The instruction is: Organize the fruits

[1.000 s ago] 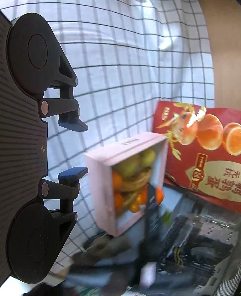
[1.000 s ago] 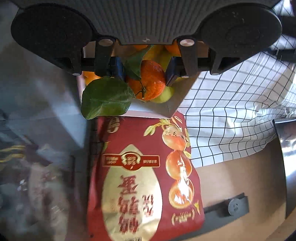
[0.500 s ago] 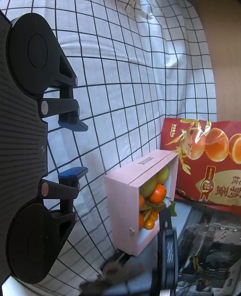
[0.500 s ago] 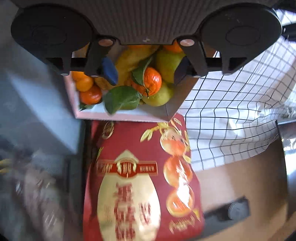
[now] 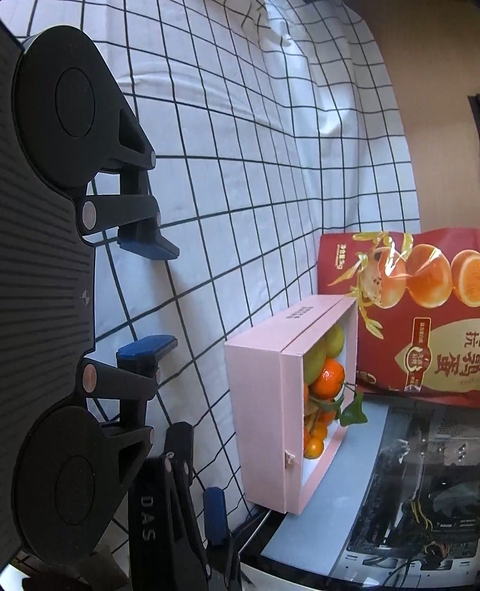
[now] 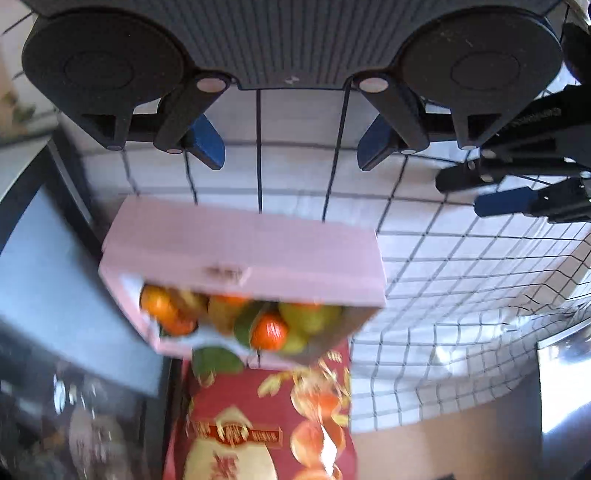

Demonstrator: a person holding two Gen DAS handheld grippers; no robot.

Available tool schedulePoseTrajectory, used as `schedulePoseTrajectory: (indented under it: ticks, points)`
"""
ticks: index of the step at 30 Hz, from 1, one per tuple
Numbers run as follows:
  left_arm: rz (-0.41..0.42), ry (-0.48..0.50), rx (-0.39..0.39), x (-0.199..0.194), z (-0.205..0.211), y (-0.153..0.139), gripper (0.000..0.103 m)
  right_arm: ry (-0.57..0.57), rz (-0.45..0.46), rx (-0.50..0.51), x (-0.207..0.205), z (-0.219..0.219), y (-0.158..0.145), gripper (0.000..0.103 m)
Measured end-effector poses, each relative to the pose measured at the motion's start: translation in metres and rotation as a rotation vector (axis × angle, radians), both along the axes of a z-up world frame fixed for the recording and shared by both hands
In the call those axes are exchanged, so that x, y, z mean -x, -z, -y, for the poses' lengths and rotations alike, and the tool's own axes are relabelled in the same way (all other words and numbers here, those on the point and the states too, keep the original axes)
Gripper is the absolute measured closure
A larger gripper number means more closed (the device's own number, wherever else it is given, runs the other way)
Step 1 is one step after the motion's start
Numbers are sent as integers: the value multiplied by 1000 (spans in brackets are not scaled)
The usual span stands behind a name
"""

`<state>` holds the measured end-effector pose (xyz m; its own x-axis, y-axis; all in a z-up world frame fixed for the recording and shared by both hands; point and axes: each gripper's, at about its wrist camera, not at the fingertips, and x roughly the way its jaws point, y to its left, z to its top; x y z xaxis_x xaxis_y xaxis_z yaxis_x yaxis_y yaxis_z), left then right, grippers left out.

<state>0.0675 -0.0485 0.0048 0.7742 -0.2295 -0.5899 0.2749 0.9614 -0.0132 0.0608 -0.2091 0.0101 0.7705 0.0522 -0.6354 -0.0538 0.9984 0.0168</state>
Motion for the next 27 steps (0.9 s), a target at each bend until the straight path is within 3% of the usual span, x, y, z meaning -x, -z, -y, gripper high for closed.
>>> schedulePoseTrajectory:
  ticks: [6, 15, 20, 27]
  points:
    - [5, 2, -3, -3, 8, 0, 53, 99, -19, -3, -6, 7, 4, 0]
    - [6, -23, -3, -5, 10, 0, 52, 106, 71, 66, 4, 5, 8, 0]
    - [6, -22, -3, -5, 9, 0, 52, 112, 49, -10, 2, 16, 10, 0]
    - [5, -22, -2, -5, 9, 0, 52, 113, 49, -3, 2, 14, 11, 0]
